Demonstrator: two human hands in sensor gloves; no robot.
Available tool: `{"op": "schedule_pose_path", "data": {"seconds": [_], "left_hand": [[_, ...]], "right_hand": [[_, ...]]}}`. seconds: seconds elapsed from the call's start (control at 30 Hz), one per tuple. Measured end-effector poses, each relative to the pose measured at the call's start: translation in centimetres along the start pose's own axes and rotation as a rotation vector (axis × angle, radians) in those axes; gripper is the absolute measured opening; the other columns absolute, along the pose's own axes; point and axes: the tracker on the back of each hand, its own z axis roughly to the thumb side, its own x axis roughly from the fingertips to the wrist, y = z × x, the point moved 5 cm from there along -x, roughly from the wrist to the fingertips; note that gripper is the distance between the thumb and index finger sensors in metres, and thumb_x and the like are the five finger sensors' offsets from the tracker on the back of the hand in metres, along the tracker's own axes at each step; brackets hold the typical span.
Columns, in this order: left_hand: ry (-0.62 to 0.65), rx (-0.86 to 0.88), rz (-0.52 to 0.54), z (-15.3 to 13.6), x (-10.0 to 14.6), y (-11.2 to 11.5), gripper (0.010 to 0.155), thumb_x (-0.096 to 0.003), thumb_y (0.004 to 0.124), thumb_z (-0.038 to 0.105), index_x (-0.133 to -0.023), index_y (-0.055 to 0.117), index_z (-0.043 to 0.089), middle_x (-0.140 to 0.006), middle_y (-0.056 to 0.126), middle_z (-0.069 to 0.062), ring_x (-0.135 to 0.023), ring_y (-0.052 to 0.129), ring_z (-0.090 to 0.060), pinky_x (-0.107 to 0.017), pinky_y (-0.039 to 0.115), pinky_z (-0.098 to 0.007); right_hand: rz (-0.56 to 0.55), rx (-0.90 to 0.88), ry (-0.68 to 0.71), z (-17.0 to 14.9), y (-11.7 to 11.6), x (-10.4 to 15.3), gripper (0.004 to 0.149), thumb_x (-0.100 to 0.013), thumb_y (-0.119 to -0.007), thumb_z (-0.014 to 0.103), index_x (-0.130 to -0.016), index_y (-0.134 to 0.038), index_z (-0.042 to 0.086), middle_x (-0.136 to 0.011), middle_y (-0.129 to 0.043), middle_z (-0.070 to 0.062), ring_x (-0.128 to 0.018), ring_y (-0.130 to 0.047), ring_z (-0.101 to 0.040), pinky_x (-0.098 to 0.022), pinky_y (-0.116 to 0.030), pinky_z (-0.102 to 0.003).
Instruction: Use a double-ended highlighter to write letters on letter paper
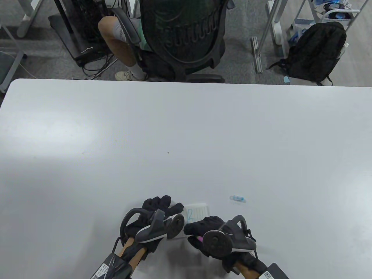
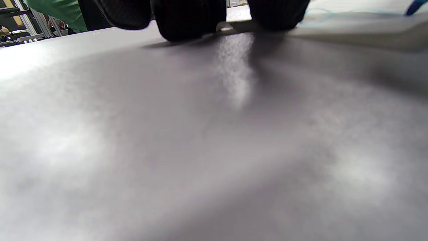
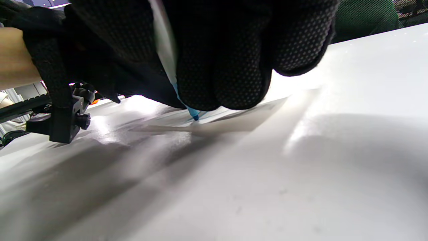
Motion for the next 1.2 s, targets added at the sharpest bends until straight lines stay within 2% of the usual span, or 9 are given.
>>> {"op": "schedule_pose_path", "data": {"seconds": [0.07,0.17,0.27,0.5,0.63,0.7,1.0,1.2], "left_hand": [[0.000,0.000,0.001,0.0,0.0,0.0,0.048,-0.0610,0.065,0.040,-0.107,0.052,0.043,-0.115,0.055,-0.010,-0.095,0.070,-0.024,-0.079,0.061,-0.056],[0.004,-0.010,-0.004,0.2,0.0,0.0,0.048,-0.0612,0.064,0.038,-0.107,0.051,0.042,-0.115,0.054,-0.010,-0.095,0.069,-0.024,-0.079,0.061,-0.056],[0.008,-0.024,-0.007,0.4,-0.1,0.1,0.048,-0.0615,0.064,0.038,-0.107,0.050,0.041,-0.115,0.053,-0.010,-0.095,0.069,-0.024,-0.079,0.061,-0.056],[0.024,-0.052,-0.033,0.8,-0.1,0.3,0.052,-0.0624,0.060,0.037,-0.110,0.041,0.039,-0.116,0.048,-0.012,-0.096,0.065,-0.025,-0.080,0.058,-0.056],[0.063,-0.073,-0.053,1.4,-0.2,0.5,0.059,-0.0634,0.057,0.032,-0.111,0.025,0.047,-0.119,0.041,-0.010,-0.097,0.061,-0.026,-0.081,0.056,-0.056],[0.065,-0.091,-0.057,1.6,-0.2,0.5,0.056,-0.0633,0.056,0.030,-0.110,0.031,0.049,-0.119,0.039,-0.012,-0.097,0.061,-0.027,-0.081,0.056,-0.056],[0.066,-0.081,-0.057,1.5,-0.2,0.5,0.056,-0.0631,0.057,0.031,-0.110,0.033,0.049,-0.119,0.040,-0.010,-0.097,0.061,-0.027,-0.081,0.056,-0.056],[0.064,-0.081,-0.057,1.5,-0.2,0.6,0.056,-0.0632,0.057,0.031,-0.110,0.033,0.049,-0.119,0.040,-0.010,-0.097,0.061,-0.026,-0.081,0.056,-0.056]], "right_hand": [[-0.081,-0.028,-0.049,-1.1,1.0,0.0,0.047,-0.053,-0.070,0.042,-0.093,-0.077,0.018,-0.079,-0.096,-0.014,-0.068,-0.096,-0.034,-0.060,-0.075,-0.058],[-0.127,0.023,-0.128,-2.7,1.9,-0.1,0.048,-0.054,-0.070,0.041,-0.094,-0.076,0.016,-0.079,-0.095,-0.016,-0.068,-0.095,-0.036,-0.059,-0.074,-0.059],[-0.102,0.101,-0.157,-3.4,1.7,-0.2,0.048,-0.054,-0.070,0.041,-0.094,-0.075,0.016,-0.080,-0.095,-0.016,-0.069,-0.095,-0.036,-0.059,-0.074,-0.059],[-0.104,0.099,-0.186,-4.0,1.2,-0.2,0.048,-0.054,-0.070,0.040,-0.094,-0.075,0.015,-0.080,-0.095,-0.018,-0.068,-0.094,-0.037,-0.059,-0.074,-0.060],[-0.107,0.103,-0.184,-4.0,1.2,-0.2,0.048,-0.054,-0.070,0.040,-0.094,-0.076,0.014,-0.079,-0.095,-0.018,-0.068,-0.094,-0.037,-0.059,-0.073,-0.060],[-0.108,0.102,-0.185,-4.0,1.2,-0.2,0.048,-0.054,-0.070,0.040,-0.094,-0.076,0.014,-0.079,-0.095,-0.018,-0.068,-0.094,-0.037,-0.058,-0.074,-0.060],[-0.104,0.122,-0.175,-3.8,1.1,-0.5,0.048,-0.054,-0.070,0.041,-0.094,-0.076,0.015,-0.079,-0.095,-0.017,-0.067,-0.095,-0.037,-0.058,-0.074,-0.060],[-0.051,0.026,-0.105,-3.4,0.6,-0.4,0.047,-0.053,-0.070,0.043,-0.094,-0.076,0.020,-0.081,-0.095,-0.013,-0.070,-0.095,-0.033,-0.061,-0.075,-0.057]]}}
